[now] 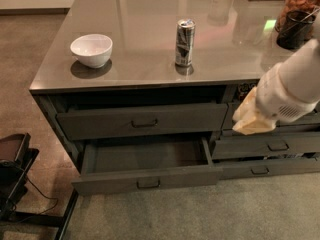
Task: Close middle drawer
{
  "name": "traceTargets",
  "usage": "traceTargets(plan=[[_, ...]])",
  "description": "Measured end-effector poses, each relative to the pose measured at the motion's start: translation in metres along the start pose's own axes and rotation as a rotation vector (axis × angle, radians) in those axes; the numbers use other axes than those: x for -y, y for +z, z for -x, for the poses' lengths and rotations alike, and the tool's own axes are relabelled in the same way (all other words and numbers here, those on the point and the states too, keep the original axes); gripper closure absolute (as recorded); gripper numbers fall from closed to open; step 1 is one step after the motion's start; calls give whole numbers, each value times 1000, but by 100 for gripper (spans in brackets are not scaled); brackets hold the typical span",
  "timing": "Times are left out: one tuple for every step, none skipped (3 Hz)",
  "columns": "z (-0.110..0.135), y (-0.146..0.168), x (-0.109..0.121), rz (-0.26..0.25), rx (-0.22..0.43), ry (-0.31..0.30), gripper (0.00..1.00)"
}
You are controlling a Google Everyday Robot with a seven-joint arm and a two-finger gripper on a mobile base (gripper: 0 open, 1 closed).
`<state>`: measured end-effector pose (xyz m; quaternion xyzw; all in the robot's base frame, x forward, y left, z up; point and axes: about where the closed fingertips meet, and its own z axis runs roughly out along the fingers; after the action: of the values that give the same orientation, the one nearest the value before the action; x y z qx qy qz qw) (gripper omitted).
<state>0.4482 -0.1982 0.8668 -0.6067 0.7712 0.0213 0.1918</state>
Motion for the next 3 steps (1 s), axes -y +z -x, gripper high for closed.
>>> traceTargets(plan=[[-14, 86, -20, 82, 31, 12, 88], [-28, 165, -51, 213, 18, 10, 100], [-34, 181, -60, 251, 17, 18, 100]])
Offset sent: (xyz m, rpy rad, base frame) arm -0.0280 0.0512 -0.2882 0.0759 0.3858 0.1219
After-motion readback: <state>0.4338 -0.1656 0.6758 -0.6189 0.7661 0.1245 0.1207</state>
